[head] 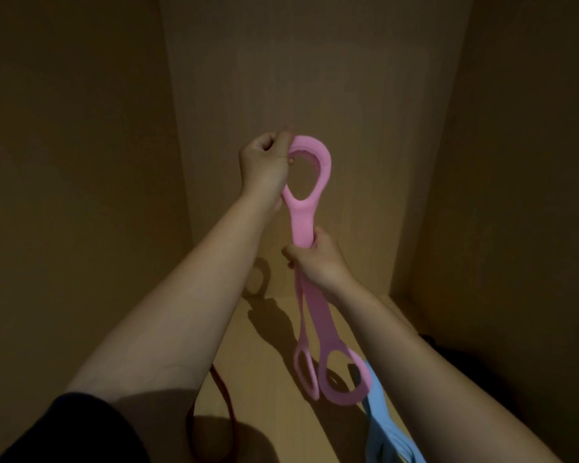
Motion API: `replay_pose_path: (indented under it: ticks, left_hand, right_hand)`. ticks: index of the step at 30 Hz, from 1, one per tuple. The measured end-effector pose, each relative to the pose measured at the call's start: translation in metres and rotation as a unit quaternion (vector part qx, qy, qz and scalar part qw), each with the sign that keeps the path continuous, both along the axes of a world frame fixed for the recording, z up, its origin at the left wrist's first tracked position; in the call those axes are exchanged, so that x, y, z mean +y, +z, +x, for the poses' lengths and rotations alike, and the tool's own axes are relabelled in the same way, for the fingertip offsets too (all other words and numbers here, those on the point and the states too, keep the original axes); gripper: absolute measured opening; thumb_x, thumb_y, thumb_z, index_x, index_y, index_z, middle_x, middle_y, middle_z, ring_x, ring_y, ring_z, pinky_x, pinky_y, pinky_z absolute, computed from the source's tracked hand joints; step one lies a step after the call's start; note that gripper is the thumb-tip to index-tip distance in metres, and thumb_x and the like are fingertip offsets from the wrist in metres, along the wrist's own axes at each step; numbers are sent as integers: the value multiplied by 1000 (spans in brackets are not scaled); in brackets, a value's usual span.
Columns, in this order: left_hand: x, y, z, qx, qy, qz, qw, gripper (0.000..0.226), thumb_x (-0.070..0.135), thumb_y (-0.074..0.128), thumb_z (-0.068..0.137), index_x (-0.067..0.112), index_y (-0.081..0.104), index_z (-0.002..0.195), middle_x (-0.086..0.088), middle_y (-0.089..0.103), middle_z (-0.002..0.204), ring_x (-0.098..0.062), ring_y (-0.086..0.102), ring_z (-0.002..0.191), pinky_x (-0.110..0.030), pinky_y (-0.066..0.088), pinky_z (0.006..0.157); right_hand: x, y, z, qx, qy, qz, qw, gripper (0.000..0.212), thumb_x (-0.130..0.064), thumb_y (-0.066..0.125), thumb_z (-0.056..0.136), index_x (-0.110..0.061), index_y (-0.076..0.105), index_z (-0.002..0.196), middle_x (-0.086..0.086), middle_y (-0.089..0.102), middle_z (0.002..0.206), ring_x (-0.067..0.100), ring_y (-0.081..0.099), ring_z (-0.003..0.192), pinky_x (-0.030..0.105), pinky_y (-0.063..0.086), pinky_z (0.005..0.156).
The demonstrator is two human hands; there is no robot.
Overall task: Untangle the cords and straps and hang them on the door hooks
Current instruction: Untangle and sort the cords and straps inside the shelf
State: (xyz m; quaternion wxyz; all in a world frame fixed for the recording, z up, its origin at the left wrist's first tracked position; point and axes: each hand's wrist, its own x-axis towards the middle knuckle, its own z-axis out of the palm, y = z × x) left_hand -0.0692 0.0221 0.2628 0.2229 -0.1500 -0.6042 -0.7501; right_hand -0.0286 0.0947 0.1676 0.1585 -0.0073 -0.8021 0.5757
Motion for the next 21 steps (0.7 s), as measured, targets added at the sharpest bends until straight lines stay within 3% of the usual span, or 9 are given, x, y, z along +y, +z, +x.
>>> replay_pose_path:
  ticks: [5,8,10,12,14,16,18,21]
  left_hand:
    - [-10,-8,-10,-62,-25,-14,998,19,27,51,93,18,60,79,0,56,68,-12,53,58,-23,45,57]
    - [-14,-30,-14,-161,-77,-137,974,45,52,41,92,13,63,90,-5,65,74,-15,57,57,-21,46,46]
    - [-17,-49,-7,-231,-139,-202,942,67,65,24,90,10,56,70,-4,58,47,-10,47,35,-14,34,34]
    - [-19,-67,12,-295,-210,-220,906,71,71,15,86,12,48,63,1,46,35,-10,44,34,-14,37,37]
    - [-18,-88,26,-292,-267,-191,898,69,67,20,88,10,57,74,-8,60,54,-21,59,59,-30,53,64]
    - [-17,-106,35,-237,-278,-172,915,47,53,37,92,13,62,91,-14,67,76,-30,64,77,-48,51,86]
    - [-16,-119,38,-191,-246,-214,926,24,33,53,90,13,59,103,-11,67,80,-29,63,73,-54,49,87]
    - [-10,-128,40,-196,-191,-275,922,38,19,64,82,14,46,115,-13,68,91,-32,67,77,-51,55,82]
  right_hand:
    - [1,-3,8,50,31,-63,996,12,-7,57,86,-18,54,89,2,56,76,14,56,66,31,51,67]
    - [2,1,11,78,38,-115,990,8,-8,59,86,-15,59,90,-3,60,70,6,58,58,22,50,59]
    - [2,7,6,88,27,-176,980,8,-6,58,86,-13,60,89,-2,61,68,3,58,50,17,47,51]
    - [4,11,0,72,19,-209,975,4,-6,57,87,-10,59,87,3,59,65,7,56,46,17,44,44]
    - [9,11,-6,25,1,-200,980,4,-14,58,88,-12,56,86,5,56,62,15,53,47,18,39,40]
    - [12,9,-10,-21,-14,-205,978,15,-17,59,88,-15,52,74,4,52,58,15,49,42,15,36,37]
    - [15,6,-14,-36,-27,-222,974,21,-14,61,87,-14,50,68,4,51,56,14,47,39,13,35,36]
    - [17,-2,-17,-42,-36,-223,973,20,-13,64,85,-11,53,68,6,53,55,15,49,39,18,41,38]
